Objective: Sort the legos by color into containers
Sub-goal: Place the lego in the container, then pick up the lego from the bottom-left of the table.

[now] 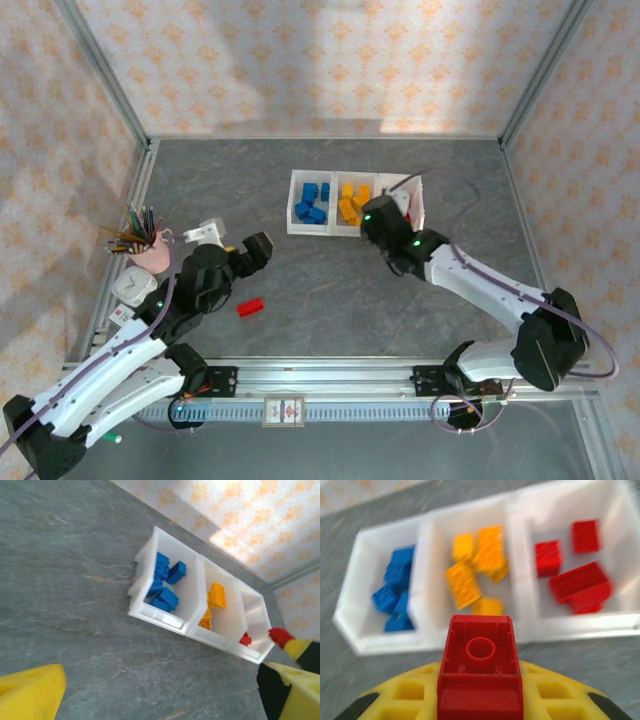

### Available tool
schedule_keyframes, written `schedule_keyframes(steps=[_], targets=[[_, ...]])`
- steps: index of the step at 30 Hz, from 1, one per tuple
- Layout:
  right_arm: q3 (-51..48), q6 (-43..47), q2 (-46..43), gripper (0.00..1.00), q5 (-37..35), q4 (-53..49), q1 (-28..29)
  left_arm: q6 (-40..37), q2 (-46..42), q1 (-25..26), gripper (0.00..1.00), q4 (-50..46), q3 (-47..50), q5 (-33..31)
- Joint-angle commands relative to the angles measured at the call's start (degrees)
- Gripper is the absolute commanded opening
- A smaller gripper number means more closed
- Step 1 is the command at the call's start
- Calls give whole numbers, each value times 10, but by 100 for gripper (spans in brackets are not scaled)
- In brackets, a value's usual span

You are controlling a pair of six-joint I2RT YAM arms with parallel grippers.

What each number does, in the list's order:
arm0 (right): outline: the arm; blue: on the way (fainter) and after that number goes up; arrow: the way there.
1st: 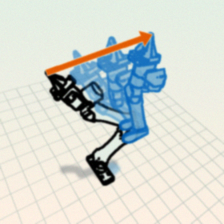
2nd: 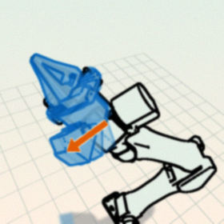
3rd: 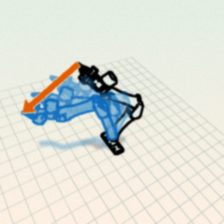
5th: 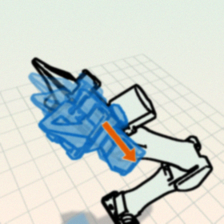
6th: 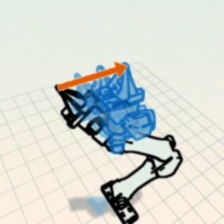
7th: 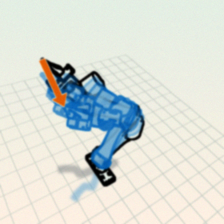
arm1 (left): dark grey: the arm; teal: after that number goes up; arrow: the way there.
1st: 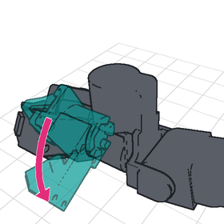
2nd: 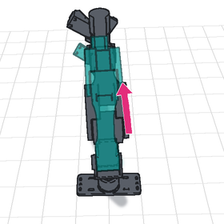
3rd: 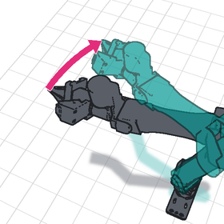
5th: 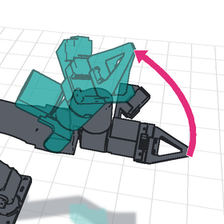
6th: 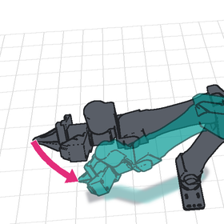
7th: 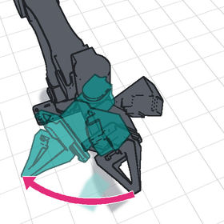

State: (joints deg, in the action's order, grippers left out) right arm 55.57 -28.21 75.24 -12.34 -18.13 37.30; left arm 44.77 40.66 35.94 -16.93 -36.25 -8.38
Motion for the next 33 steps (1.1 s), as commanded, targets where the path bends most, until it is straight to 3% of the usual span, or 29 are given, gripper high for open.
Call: schedule_keyframes(steps=[1, 7, 13, 18, 26, 33], targets=[[-7, 34, -11, 32, -19, 14, -64, -38, 27, -4, 99, 101, 5, 51], [32, 72, 80, 32, 31, 55, -169, -48, 84, -5, 99, 159, -3, 76], [104, 100, 190, 32, 45, 64, -199, -52, 112, -5, 99, 176, -11, 83], [143, 111, 249, 44, 39, 54, -207, -52, 114, -7, 99, 176, -11, 81], [120, 126, 196, 58, 74, 52, -196, -46, 100, -9, 99, 161, -8, 65], [70, 130, 115, 64, 91, 40, -135, -37, 68, -13, 99, 123, -1, 41]])
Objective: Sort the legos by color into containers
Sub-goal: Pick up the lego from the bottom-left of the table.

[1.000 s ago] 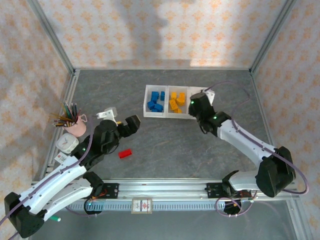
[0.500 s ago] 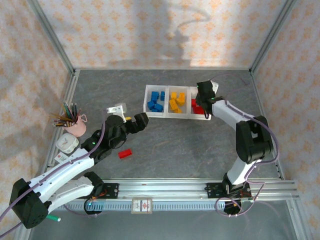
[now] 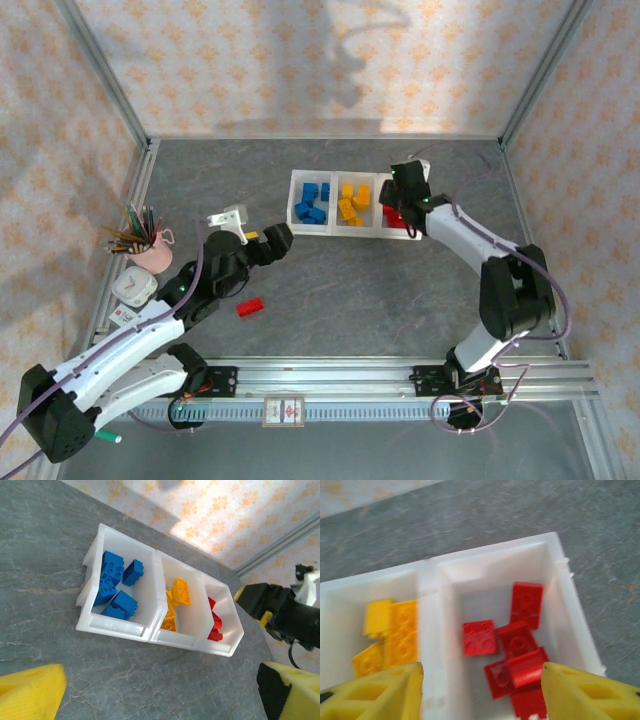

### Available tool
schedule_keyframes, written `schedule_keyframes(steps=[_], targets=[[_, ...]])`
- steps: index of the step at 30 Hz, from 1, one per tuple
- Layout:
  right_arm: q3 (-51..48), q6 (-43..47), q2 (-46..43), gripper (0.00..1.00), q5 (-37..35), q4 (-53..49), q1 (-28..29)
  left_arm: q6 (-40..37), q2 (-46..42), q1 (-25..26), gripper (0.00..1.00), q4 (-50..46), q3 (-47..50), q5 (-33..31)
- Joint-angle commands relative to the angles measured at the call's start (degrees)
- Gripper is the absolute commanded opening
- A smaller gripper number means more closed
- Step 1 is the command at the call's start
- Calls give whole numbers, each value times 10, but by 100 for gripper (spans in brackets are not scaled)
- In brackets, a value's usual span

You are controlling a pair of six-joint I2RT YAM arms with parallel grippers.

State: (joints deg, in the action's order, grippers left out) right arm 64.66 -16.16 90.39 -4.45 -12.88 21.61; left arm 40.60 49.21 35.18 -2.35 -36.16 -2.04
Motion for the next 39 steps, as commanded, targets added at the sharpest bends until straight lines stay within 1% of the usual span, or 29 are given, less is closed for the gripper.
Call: schedule_keyframes(steps=[1, 5, 10, 17, 22, 25, 28, 33, 39], targets=[[-29, 11, -49, 65, 21, -12, 32, 6, -25, -5, 99, -33, -1, -26], [-55, 7, -79, 68, 45, -17, 70, 13, -51, -8, 99, -70, 0, -40], [-81, 23, -108, 73, 65, -15, 141, 27, -86, -10, 99, -125, 1, -56], [-94, 46, -97, 79, 79, 11, 251, 48, -132, -12, 99, -214, -10, -89], [-92, 78, -46, 82, 104, 64, 344, 69, -173, -12, 99, -270, -16, -120], [-74, 96, -1, 84, 112, 87, 387, 82, -195, -11, 99, -304, -23, -141], [-49, 120, 45, 85, 140, 106, 419, 91, -208, -12, 99, -337, -34, -159], [-2, 175, 124, 87, 147, 103, 460, 105, -223, -13, 99, -373, -48, -179], [34, 225, 185, 89, 182, 110, 467, 116, -238, -12, 99, -389, -49, -193]])
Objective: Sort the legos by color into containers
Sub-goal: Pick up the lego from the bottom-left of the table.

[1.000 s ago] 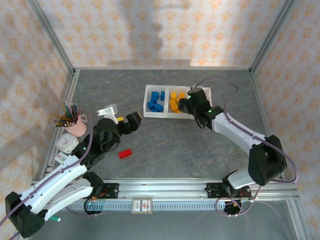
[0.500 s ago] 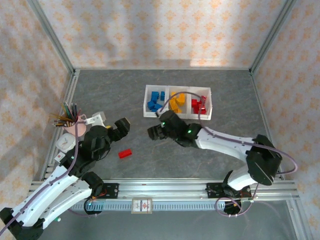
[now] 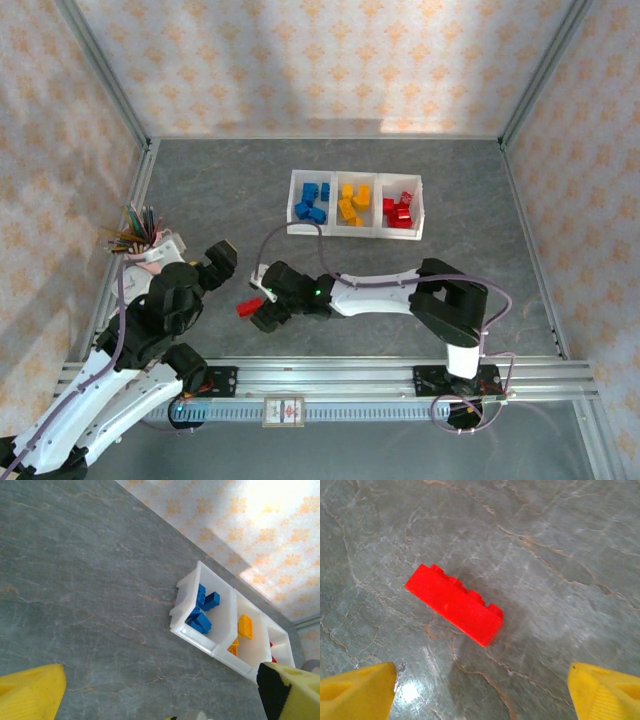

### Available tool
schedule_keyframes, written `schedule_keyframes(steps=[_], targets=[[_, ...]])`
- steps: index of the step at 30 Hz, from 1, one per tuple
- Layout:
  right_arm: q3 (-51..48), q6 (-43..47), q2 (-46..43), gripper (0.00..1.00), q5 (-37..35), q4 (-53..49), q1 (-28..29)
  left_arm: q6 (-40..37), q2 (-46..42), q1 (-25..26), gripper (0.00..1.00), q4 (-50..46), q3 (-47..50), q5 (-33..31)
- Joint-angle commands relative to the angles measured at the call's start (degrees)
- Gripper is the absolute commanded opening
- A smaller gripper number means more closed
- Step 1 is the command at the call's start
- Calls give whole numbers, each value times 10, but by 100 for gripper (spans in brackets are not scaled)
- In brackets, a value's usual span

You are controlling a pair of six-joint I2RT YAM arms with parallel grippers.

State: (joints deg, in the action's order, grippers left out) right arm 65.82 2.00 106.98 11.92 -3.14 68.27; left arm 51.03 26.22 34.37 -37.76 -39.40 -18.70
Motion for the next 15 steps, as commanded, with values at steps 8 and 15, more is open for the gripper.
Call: schedule_keyframes(steps=[8, 15], targets=[[64, 101, 80, 92, 20, 13, 7, 12, -10, -4, 99, -41, -17, -37], [122, 118, 136, 89, 10, 1, 3, 14, -16, -4, 99, -43, -16, -45]])
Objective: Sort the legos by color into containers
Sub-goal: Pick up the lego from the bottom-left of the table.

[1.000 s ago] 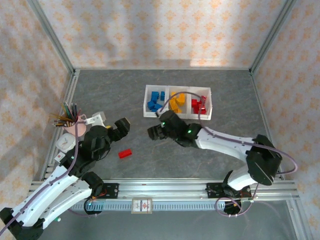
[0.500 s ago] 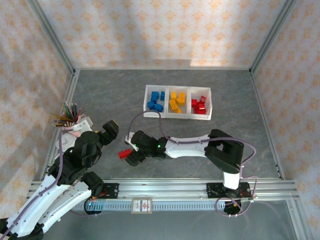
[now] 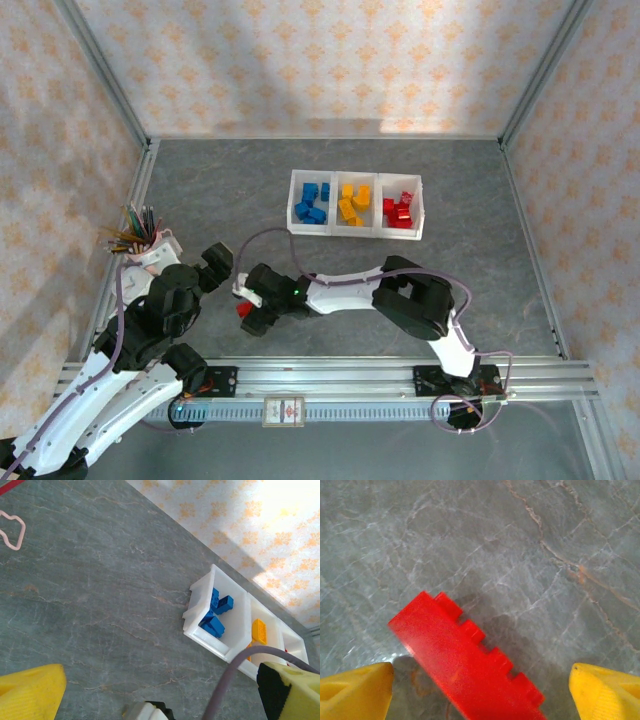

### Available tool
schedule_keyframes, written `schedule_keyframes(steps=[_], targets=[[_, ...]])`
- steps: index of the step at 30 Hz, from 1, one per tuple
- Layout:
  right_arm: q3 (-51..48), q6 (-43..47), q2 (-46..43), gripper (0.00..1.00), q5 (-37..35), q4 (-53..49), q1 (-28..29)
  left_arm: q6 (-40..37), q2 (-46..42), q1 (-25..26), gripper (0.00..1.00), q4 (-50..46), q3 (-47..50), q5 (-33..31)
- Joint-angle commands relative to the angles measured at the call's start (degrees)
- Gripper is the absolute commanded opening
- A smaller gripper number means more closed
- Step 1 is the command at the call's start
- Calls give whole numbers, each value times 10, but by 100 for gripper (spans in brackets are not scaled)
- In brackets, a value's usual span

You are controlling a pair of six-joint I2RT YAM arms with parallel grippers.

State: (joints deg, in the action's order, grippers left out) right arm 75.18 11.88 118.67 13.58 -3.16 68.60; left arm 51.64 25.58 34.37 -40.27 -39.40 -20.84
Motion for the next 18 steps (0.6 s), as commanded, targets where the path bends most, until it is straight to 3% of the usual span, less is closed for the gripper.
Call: schedule_keyframes(steps=[1, 12, 18], targets=[[35, 19, 25, 87, -5, -1, -2, 8, -11, -4, 99, -19, -17, -25], [53, 27, 39, 54, 9, -26, -6, 11, -18, -4, 99, -19, -15, -28], [44, 9, 22, 45, 11, -29, -5, 11, -18, -4, 99, -16, -15, -27]])
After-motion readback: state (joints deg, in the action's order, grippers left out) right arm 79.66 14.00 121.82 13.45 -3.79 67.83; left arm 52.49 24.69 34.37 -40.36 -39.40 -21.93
